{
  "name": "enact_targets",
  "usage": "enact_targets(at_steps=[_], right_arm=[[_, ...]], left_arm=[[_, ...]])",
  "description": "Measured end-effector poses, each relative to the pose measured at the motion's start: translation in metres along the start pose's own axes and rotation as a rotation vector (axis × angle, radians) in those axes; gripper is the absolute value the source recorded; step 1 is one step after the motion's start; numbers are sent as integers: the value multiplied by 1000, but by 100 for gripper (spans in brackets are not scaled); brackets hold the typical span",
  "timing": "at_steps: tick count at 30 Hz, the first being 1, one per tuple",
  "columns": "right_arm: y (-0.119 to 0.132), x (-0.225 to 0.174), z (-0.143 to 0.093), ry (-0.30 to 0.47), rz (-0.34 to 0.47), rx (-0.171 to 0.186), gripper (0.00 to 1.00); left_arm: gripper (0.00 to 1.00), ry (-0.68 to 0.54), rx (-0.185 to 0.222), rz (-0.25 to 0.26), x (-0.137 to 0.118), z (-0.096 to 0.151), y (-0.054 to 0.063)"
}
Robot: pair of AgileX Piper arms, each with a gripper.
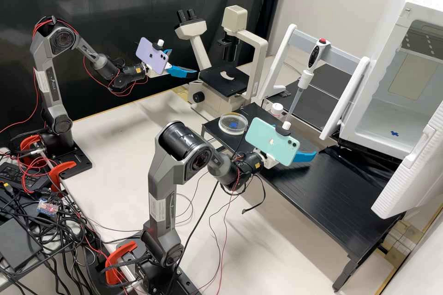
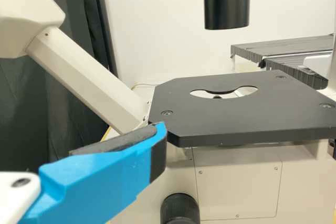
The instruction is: Move the petri dish to the incubator
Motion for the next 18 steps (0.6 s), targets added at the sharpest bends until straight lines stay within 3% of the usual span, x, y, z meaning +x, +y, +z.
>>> enact_targets(at_steps=[7, 11, 18], right_arm=[[-1, 0, 0, 3, -4, -3, 100], [-1, -9, -1, 10, -11, 24, 100], [-3, -34, -20, 144, -18, 71, 100]], left_arm=[[100, 0, 0, 0, 0, 0, 0], [100, 0, 0, 0, 0, 0, 0], [100, 0, 0, 0, 0, 0, 0]])
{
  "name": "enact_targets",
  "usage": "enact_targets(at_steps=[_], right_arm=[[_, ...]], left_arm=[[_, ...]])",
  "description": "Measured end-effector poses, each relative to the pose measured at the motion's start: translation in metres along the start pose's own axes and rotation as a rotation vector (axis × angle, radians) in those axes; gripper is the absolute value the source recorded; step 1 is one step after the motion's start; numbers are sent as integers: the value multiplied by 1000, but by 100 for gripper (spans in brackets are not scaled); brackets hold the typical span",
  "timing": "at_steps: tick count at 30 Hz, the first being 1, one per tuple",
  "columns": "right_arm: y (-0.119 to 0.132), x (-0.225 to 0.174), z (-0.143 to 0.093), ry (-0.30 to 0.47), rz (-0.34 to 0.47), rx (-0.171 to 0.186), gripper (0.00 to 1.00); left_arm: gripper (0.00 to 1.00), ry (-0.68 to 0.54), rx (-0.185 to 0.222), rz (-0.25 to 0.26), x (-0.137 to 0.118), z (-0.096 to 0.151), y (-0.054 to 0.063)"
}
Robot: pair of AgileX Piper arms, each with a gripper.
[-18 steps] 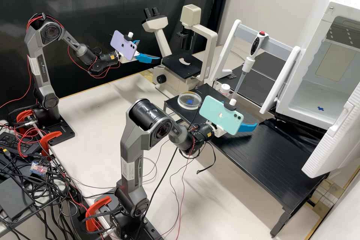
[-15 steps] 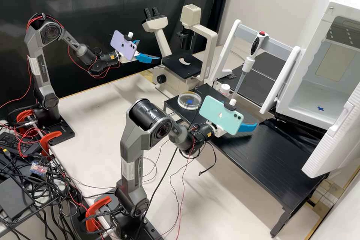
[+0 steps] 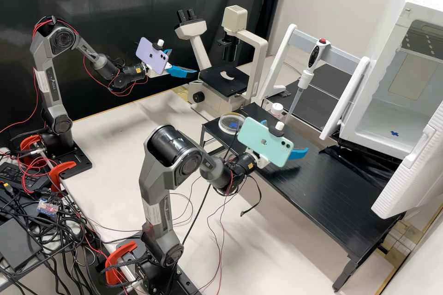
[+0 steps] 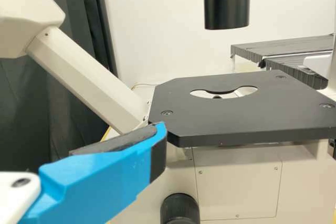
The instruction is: Move the petri dish to the incubator
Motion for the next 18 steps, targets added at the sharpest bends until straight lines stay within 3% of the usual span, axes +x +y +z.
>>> enact_targets(at_steps=[7, 13, 18], right_arm=[[-25, -17, -25, 130, -97, -13, 100], [-46, -23, -35, 175, -177, -12, 100], [-62, -21, -33, 172, -237, -34, 100]], left_arm=[[100, 0, 0, 0, 0, 0, 0], [100, 0, 0, 0, 0, 0, 0], [100, 0, 0, 0, 0, 0, 0]])
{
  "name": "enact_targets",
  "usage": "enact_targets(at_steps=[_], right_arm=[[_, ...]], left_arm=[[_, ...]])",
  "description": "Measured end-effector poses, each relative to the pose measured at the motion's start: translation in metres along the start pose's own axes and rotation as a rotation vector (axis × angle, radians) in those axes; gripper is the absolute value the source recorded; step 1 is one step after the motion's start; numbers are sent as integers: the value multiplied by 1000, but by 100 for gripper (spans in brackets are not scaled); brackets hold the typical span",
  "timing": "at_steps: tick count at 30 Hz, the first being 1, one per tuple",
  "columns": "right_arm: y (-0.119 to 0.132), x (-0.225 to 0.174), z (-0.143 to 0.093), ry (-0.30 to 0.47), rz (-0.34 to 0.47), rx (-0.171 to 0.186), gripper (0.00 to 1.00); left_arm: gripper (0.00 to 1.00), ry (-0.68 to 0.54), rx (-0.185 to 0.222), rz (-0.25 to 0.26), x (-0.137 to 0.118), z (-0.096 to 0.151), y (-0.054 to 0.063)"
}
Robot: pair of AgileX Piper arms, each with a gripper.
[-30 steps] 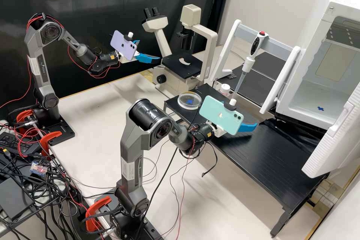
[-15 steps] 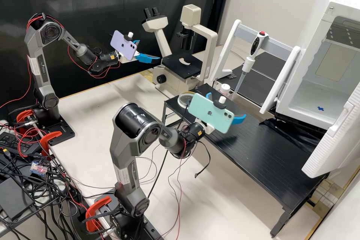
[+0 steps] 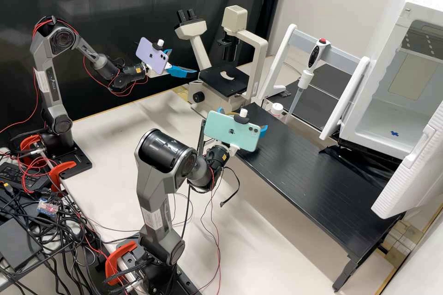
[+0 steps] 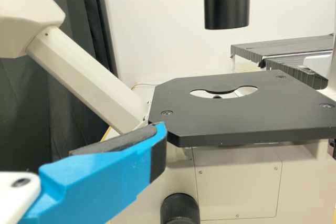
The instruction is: Move the petri dish to the incubator
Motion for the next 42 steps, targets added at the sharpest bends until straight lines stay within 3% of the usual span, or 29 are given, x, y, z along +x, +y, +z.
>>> enact_targets(at_steps=[6, 11, 12, 39, 42], right_arm=[[-17, 5, 6, -22, -66, -23, 100], [-19, 7, 8, -13, -60, -40, 100], [-20, 7, 9, -14, -59, -38, 0], [-13, 15, 12, -20, -48, -44, 0], [-13, 15, 12, -18, -55, -32, 0]], left_arm=[[100, 0, 0, 0, 0, 0, 0], [100, 0, 0, 0, 0, 0, 0], [100, 0, 0, 0, 0, 0, 0], [100, 0, 0, 0, 0, 0, 0], [100, 0, 0, 0, 0, 0, 0]])
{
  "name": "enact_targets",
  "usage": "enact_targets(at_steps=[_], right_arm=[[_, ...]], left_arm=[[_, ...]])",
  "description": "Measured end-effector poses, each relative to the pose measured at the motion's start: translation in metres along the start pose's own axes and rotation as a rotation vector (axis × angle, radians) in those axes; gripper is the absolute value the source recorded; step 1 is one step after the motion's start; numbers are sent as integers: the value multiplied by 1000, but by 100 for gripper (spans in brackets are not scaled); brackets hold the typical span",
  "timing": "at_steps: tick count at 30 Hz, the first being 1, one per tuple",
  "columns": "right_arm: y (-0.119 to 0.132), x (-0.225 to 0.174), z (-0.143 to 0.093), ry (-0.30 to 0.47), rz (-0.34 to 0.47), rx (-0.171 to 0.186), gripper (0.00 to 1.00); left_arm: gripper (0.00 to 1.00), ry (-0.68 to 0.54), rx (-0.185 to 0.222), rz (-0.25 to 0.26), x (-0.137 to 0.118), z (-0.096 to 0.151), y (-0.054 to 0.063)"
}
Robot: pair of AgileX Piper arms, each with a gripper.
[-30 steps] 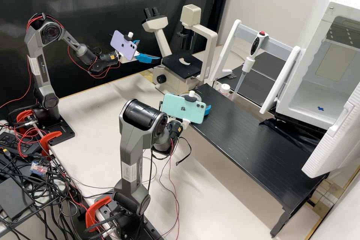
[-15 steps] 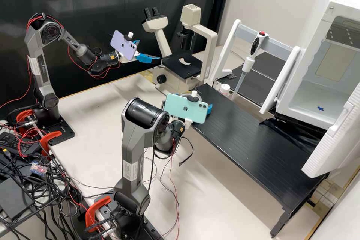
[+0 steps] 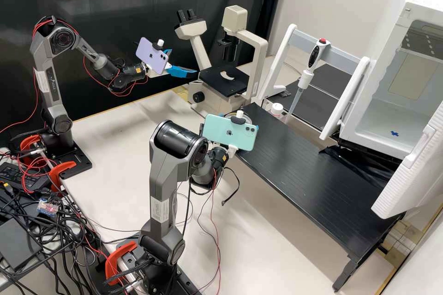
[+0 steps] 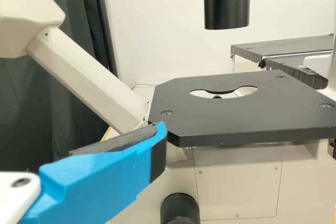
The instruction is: Move the petri dish to the incubator
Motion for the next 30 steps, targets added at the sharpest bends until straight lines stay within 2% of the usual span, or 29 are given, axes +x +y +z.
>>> enact_targets(at_steps=[3, 11, 22, 26, 30], right_arm=[[1, 0, 1, 1, -2, 0, 0], [6, -1, 2, -2, -7, 28, 0], [10, -3, 5, -2, -4, 22, 0], [17, -5, 10, -27, 15, 42, 0], [33, -11, 21, -64, 54, 34, 0]], left_arm=[[100, 0, 0, 0, 0, 0, 0], [100, 0, 0, 0, 0, 0, 0], [100, 0, 0, 0, 0, 0, 0], [100, 0, 0, 0, 0, 0, 0], [100, 0, 0, 0, 0, 0, 0]])
